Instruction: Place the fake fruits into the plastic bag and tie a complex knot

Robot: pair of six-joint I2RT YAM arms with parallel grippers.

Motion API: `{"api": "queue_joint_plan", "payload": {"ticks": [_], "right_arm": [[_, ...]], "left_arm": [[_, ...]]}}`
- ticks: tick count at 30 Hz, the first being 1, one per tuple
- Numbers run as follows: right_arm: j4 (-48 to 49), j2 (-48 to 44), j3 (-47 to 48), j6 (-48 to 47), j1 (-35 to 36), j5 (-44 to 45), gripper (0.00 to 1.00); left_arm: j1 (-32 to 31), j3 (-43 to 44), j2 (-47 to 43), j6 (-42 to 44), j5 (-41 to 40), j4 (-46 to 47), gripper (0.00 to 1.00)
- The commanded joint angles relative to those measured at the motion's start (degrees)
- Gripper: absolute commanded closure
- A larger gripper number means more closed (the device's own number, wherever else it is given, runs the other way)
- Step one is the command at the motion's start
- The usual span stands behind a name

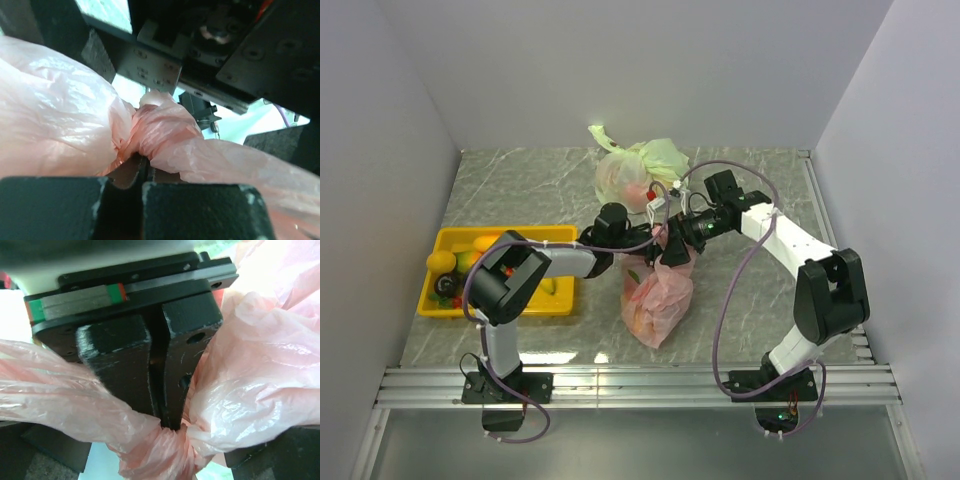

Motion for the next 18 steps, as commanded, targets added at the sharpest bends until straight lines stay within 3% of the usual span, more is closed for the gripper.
{"api": "queue_joint_plan", "payload": {"ticks": [1, 6, 13, 16, 17, 18], "right_arm": [[-5.70, -3.27, 3.74, -7.04, -1.06, 1.18, 0.04], [-16.17, -3.89, 5.93, -15.74, -4.83, -1.72, 0.02], [-39.44, -0.30, 13.05, -33.39, -12.21, -9.28, 0.01], [-43.44, 1.12, 12.72, -36.32, -16.42, -10.60, 0.00], [-43.44, 1.03, 11.84, -36.84, -17.40, -10.86, 0.02], [-43.35, 1.03, 11.04, -37.46, -18.28, -10.78, 0.13]], "left_arm": [[-1.04, -0.94, -4.18, -0.77, 2.61, 1.59, 1.00], [-1.04, -1.30, -4.45, -0.86, 3.13, 2.13, 1.00], [-1.04, -1.65, -4.36, -1.04, 3.13, 2.65, 1.00], [-1.04, -1.56, -4.27, -1.04, 3.13, 2.47, 1.00], [-1.04, -1.47, -4.27, -1.04, 2.96, 2.47, 1.00], [-1.12, -1.65, -4.10, -1.12, 2.96, 2.91, 1.00]]}}
